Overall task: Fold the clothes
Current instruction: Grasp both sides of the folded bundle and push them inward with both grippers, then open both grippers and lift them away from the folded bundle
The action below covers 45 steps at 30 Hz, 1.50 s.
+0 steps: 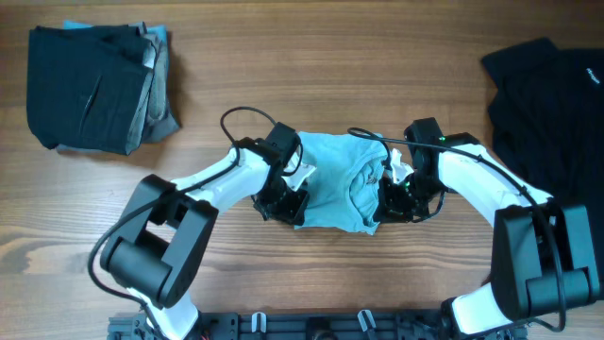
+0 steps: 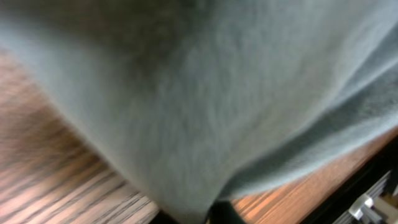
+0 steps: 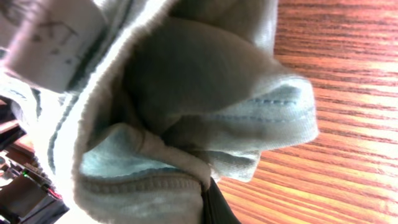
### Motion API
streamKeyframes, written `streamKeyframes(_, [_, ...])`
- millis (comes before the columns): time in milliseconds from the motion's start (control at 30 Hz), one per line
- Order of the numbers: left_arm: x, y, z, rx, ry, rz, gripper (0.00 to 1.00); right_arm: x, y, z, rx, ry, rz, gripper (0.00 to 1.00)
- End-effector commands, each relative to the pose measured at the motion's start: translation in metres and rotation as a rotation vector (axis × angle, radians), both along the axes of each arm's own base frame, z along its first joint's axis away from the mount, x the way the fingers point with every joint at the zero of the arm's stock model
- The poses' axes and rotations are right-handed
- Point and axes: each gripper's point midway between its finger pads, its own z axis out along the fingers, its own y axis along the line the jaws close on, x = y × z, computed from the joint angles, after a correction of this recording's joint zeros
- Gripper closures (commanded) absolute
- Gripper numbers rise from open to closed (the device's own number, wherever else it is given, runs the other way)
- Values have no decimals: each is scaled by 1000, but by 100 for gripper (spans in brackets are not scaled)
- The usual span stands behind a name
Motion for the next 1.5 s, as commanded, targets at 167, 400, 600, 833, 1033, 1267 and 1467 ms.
streamKeyframes(167, [-16,33,-14,119,96,33,96,10,-11,8,-66,-56,20,96])
streamKeyframes(400, [-9,41,-13,113,102,76,96,16,-24,20,-142,-108,24,94])
streamKeyframes(600, [-12,42,-8,125,124,76,44,19,-24,20,-150,-113,6,60])
streamKeyframes(833, [12,42,23,110,102,114,41,33,-22,30,-142,-159,6,59])
streamKeyframes(1033, [36,25,59,-57,73,169,75,46,-39,38,-255,-171,-90,55])
streamKeyframes(1267, [42,1,65,-133,51,185,96,31,-55,39,-271,-93,-108,35])
streamKeyframes(1467, [33,-27,64,-150,25,127,96,36,-29,48,-80,-162,12,73])
